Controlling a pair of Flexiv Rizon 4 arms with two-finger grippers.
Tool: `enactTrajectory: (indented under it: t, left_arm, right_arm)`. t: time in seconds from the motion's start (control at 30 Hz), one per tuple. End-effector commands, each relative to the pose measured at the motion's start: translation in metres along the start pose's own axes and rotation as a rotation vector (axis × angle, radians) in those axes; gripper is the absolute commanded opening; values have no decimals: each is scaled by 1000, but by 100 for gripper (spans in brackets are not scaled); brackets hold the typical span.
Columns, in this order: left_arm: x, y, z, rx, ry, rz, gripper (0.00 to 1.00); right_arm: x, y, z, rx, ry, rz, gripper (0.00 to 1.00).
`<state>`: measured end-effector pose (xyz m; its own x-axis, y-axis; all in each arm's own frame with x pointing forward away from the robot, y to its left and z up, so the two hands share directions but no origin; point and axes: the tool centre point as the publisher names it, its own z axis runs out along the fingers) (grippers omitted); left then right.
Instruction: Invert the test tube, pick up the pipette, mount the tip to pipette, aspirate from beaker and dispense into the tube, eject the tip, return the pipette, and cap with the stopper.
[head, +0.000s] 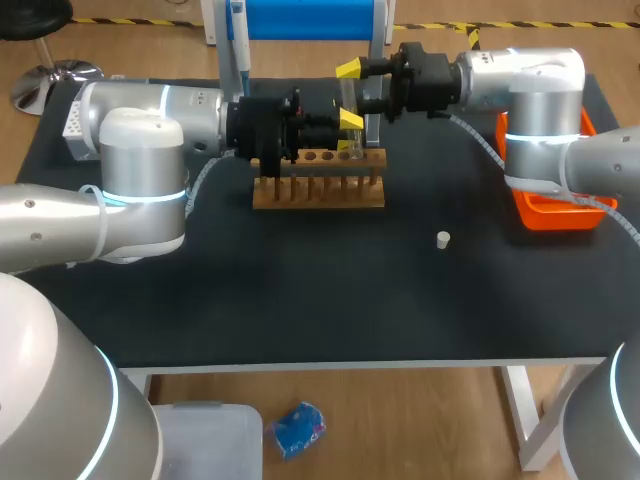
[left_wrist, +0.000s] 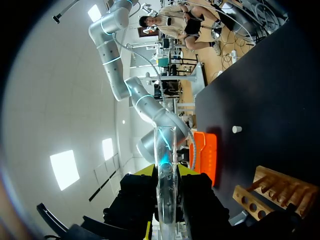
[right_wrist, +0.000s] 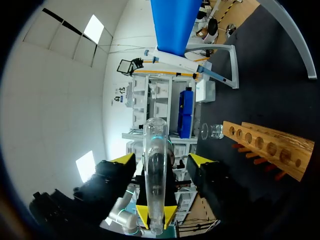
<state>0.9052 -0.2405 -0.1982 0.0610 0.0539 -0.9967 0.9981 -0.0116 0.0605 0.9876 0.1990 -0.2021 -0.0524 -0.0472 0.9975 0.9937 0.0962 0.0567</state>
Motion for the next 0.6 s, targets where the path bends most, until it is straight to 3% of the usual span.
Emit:
enactTrajectory:
  t: [0.03, 0.2, 0.37, 0.5, 0.6]
  left_arm:
    - [0, 1, 0, 4, 2, 0, 0]
    - [0, 1, 0, 4, 2, 0, 0]
    - [0, 1, 0, 4, 2, 0, 0]
    - [0, 1, 0, 4, 2, 0, 0]
    - [0, 1, 0, 4, 2, 0, 0]
  right_arm:
    - [0, 0, 0, 1, -2, -1, 100]
    - [0, 0, 0, 1, -2, -1, 100]
    - [5, -9, -14, 7, -75, -374, 100]
    - [0, -16, -36, 18, -112, -545, 100]
    - [-6, -21, -55, 9, -189, -701, 100]
